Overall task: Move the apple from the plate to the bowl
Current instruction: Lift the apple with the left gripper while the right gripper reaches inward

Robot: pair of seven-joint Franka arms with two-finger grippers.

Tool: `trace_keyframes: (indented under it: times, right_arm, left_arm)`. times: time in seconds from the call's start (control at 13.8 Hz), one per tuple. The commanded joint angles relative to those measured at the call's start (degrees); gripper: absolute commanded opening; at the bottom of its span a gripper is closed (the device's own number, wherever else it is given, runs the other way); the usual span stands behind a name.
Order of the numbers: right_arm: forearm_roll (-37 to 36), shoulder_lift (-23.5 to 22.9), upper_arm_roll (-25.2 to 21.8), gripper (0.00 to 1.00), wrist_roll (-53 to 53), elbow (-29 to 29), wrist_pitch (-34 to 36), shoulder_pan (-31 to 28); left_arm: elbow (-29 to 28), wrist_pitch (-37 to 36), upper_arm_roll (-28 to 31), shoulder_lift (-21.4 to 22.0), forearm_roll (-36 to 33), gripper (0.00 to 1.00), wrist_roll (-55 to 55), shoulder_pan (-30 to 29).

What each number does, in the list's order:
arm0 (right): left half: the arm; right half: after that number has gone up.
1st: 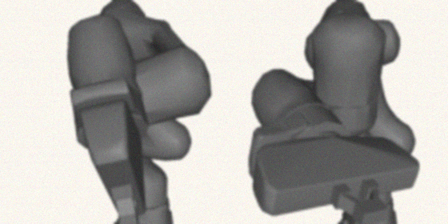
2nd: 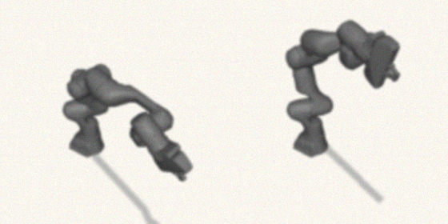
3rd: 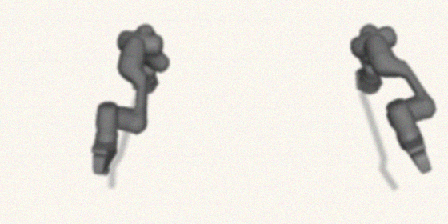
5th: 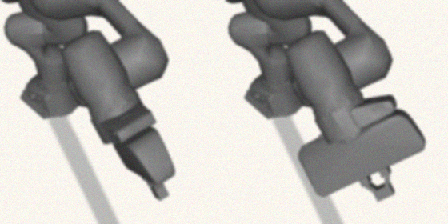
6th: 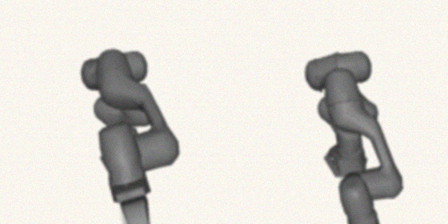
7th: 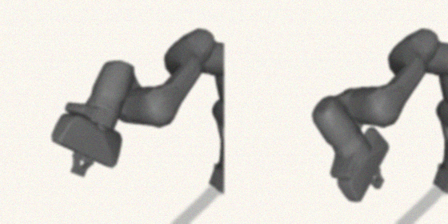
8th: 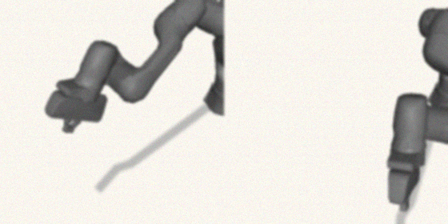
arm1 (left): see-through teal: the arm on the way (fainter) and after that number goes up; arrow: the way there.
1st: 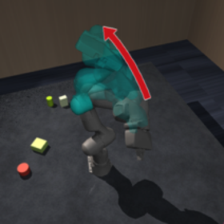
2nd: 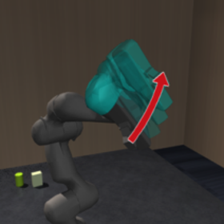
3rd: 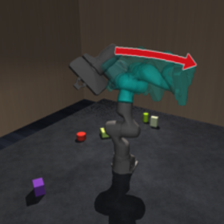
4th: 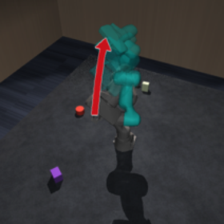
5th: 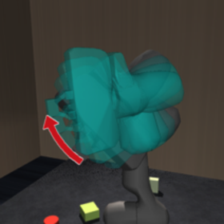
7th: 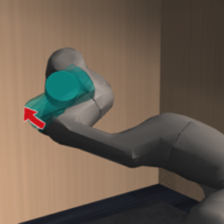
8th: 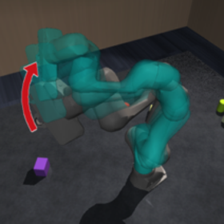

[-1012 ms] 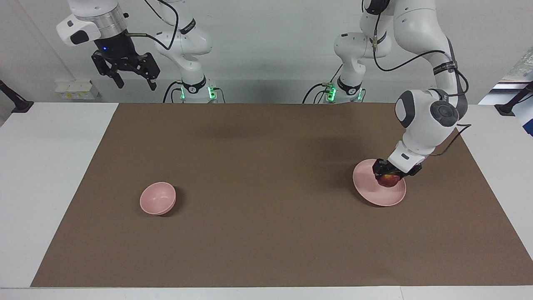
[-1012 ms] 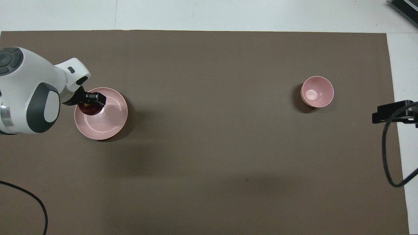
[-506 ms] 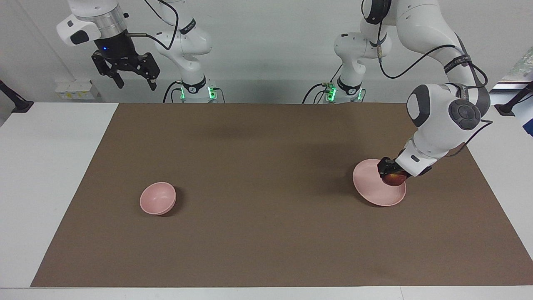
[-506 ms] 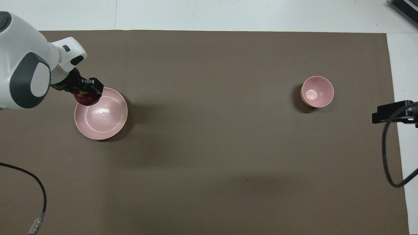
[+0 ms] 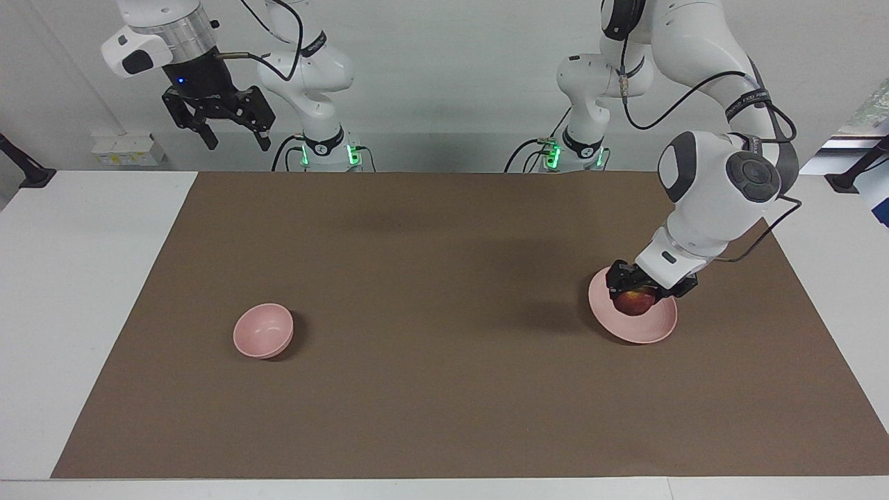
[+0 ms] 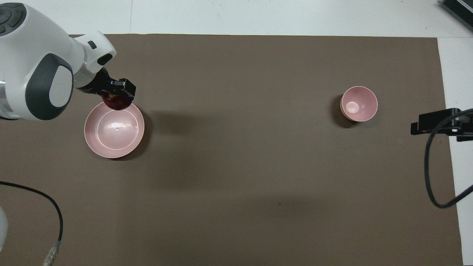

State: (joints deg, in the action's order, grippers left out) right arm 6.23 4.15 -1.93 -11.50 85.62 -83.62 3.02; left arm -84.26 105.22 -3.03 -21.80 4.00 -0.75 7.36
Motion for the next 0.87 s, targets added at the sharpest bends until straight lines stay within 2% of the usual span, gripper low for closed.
trace_keyframes:
  times: [0.0, 0.07, 0.29, 0.43, 0.8]
  right_arm:
    - [4.82, 1.29, 0.43, 1.00, -3.96, 3.06, -2.42, 0.14]
    - [6.49, 1.30, 0.69, 1.00, -4.06, 3.85, -3.82, 0.14]
    - [7.83, 1.29, 1.13, 1.00, -3.97, 5.08, -6.63, 2.59]
    - [9.83, 1.21, 1.13, 1.00, -3.97, 7.01, -9.27, 3.92]
    - [21.60, 1.56, 1.13, 1.00, -3.62, 12.54, -18.49, 5.24]
  left_arm:
    - [0.94, 0.08, 0.13, 0.00, 6.06, 0.00, -1.72, -0.85]
    - [1.03, -0.28, 0.13, 0.00, 10.64, 0.00, -1.89, -1.55]
    - [1.12, -5.09, -0.14, 0.27, 12.17, 0.00, -1.98, -1.13]
    - [0.68, -9.67, -0.23, 1.05, 17.76, 0.00, -4.42, -1.21]
    - [-1.43, -14.07, -1.28, 2.37, 32.54, 0.00, -22.95, -0.68]
